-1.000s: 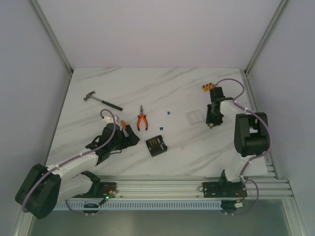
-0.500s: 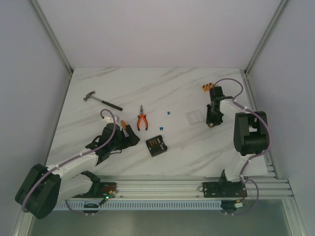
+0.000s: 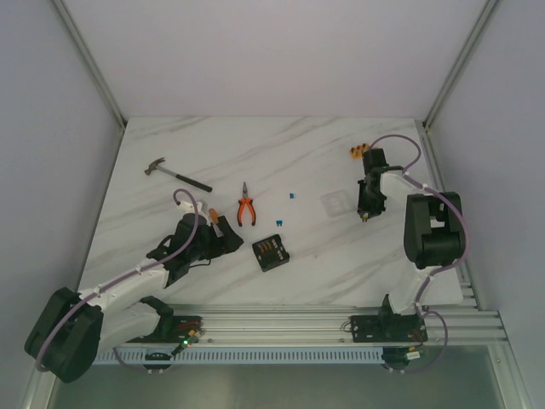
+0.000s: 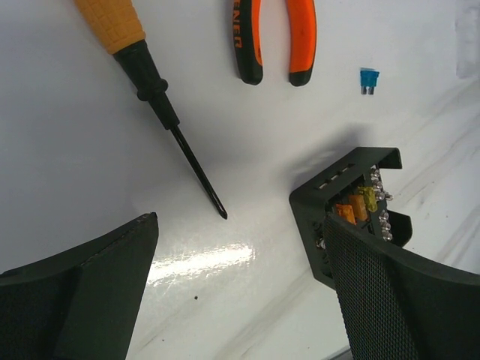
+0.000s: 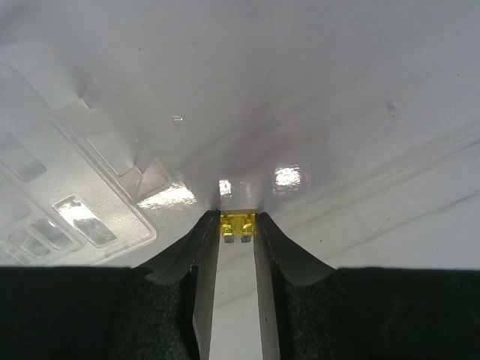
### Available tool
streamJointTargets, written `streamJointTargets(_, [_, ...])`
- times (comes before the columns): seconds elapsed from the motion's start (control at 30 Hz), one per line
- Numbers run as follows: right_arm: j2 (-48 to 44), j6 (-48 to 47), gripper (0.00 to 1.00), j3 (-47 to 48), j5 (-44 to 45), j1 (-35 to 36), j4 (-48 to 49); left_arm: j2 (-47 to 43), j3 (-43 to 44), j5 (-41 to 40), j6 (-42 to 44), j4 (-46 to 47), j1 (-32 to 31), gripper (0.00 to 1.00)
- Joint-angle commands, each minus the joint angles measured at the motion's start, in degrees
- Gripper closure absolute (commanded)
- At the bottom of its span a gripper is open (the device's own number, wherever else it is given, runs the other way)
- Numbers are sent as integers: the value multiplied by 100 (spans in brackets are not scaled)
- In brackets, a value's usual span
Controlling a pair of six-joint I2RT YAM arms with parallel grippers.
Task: Snap on the fuse box
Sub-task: Pick up the fuse from the center of the board.
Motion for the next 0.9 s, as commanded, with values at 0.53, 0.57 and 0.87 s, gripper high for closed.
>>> streamJointTargets(0.53, [-1993, 1708, 79, -392, 29, 2148, 708, -961, 40, 16, -267, 1590, -302, 11])
streamJointTargets(0.57, [-2077, 1839, 79, -392, 31, 2293, 778, -958, 49, -67, -264, 1734, -409, 12])
streamJointTargets(0.87, [-2491, 2507, 79, -465, 157, 3477, 1551, -546, 128, -1090, 195, 2929, -1418, 21])
